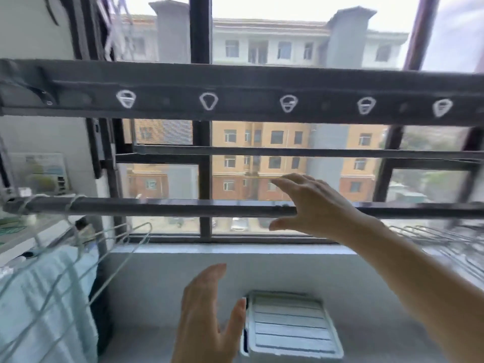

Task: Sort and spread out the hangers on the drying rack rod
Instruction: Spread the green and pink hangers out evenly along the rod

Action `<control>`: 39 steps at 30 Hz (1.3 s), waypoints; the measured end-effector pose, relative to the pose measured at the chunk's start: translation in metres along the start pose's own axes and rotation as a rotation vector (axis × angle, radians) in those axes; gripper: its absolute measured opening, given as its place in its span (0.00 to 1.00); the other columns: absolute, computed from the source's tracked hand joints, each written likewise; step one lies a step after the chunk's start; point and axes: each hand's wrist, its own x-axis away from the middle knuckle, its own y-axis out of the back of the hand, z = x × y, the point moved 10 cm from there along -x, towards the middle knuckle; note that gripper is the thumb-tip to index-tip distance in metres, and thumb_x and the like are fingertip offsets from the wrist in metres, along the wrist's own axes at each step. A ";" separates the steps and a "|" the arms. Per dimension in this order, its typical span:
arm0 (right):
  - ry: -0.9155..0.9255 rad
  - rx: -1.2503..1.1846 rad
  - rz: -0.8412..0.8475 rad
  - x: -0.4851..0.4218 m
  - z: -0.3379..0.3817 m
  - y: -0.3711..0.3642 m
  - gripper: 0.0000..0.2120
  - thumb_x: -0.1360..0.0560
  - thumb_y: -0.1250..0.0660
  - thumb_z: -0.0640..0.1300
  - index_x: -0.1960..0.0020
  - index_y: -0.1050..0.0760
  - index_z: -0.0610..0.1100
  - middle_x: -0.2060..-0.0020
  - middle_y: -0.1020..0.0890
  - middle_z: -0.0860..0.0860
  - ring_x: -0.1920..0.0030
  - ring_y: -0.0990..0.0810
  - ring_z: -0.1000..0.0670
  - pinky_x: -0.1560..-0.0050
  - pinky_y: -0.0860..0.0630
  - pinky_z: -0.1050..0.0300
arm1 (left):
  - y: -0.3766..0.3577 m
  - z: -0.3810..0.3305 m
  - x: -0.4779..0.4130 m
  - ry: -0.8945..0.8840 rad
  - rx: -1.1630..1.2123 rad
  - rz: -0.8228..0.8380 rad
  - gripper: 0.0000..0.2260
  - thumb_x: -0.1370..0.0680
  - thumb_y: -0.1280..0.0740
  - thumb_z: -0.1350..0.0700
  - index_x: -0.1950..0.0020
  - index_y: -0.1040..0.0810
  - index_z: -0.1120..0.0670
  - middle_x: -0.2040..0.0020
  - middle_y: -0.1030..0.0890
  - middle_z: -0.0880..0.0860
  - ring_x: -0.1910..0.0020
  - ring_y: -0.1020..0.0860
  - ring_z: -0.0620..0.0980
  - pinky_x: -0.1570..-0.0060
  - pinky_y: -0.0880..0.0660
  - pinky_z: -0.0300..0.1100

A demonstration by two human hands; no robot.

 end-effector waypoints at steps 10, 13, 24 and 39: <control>-0.312 0.141 0.105 0.114 -0.220 0.034 0.45 0.36 0.28 0.62 0.27 0.43 0.47 0.28 0.36 0.49 0.29 0.38 0.47 0.31 0.41 0.49 | -0.228 -0.132 0.017 0.156 0.341 0.553 0.24 0.26 0.36 0.44 0.32 0.38 0.46 0.36 0.32 0.41 0.42 0.33 0.34 0.42 0.36 0.29; -0.385 0.162 0.241 0.135 -0.268 0.028 0.45 0.35 0.27 0.57 0.26 0.47 0.50 0.26 0.40 0.52 0.27 0.44 0.49 0.28 0.47 0.49 | -0.273 -0.156 0.027 0.233 0.440 0.629 0.25 0.26 0.35 0.47 0.31 0.37 0.49 0.37 0.30 0.44 0.44 0.29 0.36 0.42 0.30 0.35; -0.147 0.112 0.247 0.124 -0.277 0.011 0.22 0.35 0.25 0.55 0.46 0.29 0.52 0.61 0.23 0.53 0.59 0.26 0.50 0.56 0.29 0.55 | -0.341 -0.185 0.074 0.423 0.633 0.785 0.28 0.30 0.35 0.42 0.34 0.34 0.52 0.44 0.26 0.43 0.45 0.26 0.39 0.41 0.29 0.37; 0.209 -0.012 0.065 -0.001 -0.057 -0.025 0.19 0.35 0.30 0.64 0.57 0.32 0.52 0.67 0.25 0.55 0.66 0.27 0.51 0.71 0.36 0.60 | -0.151 -0.033 0.081 0.561 0.326 0.348 0.18 0.29 0.33 0.46 0.42 0.35 0.35 0.62 0.22 0.37 0.69 0.26 0.37 0.61 0.27 0.29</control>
